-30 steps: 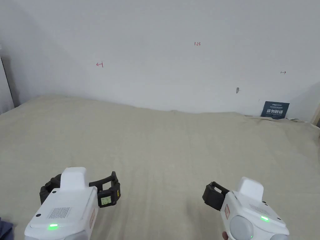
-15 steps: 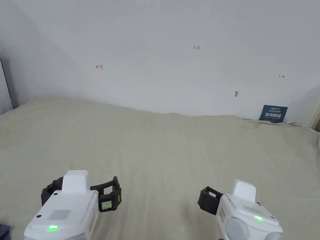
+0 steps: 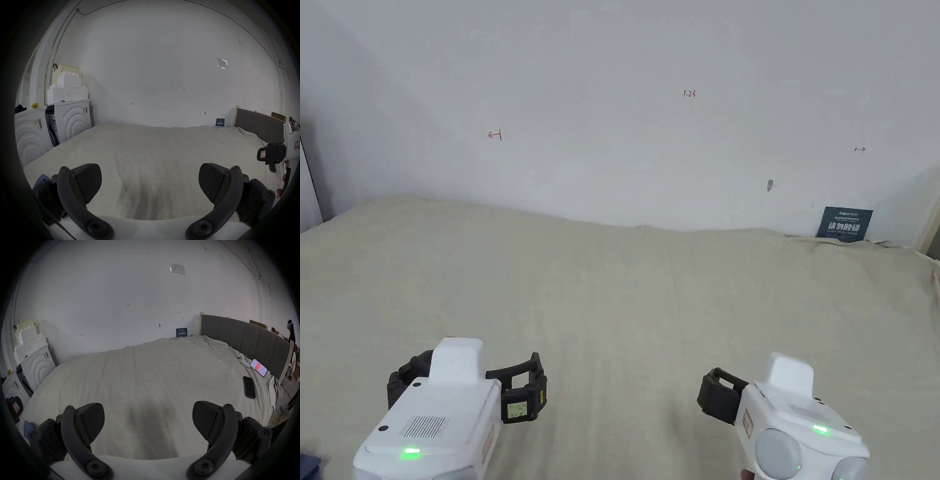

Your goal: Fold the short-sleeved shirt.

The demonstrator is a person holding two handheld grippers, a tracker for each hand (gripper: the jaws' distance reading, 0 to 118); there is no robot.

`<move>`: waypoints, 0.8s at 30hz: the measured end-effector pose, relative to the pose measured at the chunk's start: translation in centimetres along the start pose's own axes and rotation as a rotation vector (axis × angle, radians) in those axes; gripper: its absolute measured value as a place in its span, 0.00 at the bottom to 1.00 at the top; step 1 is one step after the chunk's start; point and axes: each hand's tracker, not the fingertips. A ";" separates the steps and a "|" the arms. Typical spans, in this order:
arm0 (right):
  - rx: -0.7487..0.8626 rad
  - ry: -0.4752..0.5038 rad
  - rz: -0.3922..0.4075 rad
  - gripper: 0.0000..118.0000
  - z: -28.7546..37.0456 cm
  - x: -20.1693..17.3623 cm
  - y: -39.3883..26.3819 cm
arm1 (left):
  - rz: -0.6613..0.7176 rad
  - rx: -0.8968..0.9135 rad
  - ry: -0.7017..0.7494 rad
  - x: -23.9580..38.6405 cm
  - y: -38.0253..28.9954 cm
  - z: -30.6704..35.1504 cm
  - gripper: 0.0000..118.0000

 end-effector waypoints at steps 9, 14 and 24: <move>-0.010 -0.008 -0.015 0.94 -0.4 0.4 0.3 | -0.015 -0.004 -0.009 -0.1 0.0 -0.2 1.00; 0.001 -0.003 -0.045 0.94 -0.4 0.5 0.1 | -0.002 -0.009 -0.010 -0.3 0.0 -0.3 1.00; 0.034 0.069 -0.141 0.94 -0.3 1.7 0.4 | -0.003 -0.006 -0.004 -0.6 0.1 -0.6 1.00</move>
